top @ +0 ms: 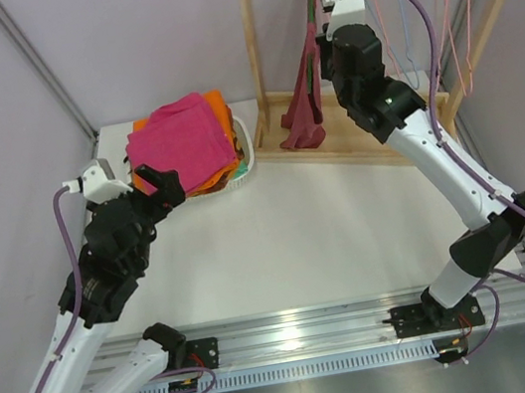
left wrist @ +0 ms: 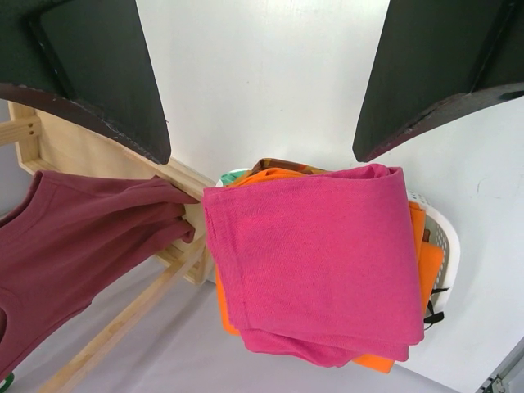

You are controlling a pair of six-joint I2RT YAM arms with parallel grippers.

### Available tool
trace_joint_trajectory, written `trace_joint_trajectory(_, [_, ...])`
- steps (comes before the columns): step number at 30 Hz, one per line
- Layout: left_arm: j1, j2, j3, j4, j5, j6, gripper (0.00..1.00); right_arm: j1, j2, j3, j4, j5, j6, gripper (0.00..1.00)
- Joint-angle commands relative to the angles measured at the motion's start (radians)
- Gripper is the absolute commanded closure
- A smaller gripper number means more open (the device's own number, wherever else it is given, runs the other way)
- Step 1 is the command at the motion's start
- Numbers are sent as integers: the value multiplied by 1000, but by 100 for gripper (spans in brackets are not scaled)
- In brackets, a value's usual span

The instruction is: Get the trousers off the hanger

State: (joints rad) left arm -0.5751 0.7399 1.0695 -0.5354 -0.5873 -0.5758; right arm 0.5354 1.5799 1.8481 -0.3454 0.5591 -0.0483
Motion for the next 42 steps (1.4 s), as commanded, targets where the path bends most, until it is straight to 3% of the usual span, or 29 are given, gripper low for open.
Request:
trace_joint_trajectory(1, [17, -16, -17, 11, 18, 1, 0, 11, 22, 57, 123, 10, 16, 100])
trace_joint_trajectory(16, [46, -109, -51, -35, -14, 34, 0, 66, 178, 126, 235, -14, 36, 100])
trace_joint_trajectory(26, [47, -148, -68, -61, -40, 33, 1, 95, 345, 378, 155, -36, -18, 100])
trace_joint_trajectory(33, [47, -166, -74, -67, -40, 24, 1, 97, 322, 395, 177, 27, -48, 100])
trace_joint_trajectory(42, [47, -152, -75, -64, -5, 10, 0, 87, 230, 294, 241, 45, -93, 100])
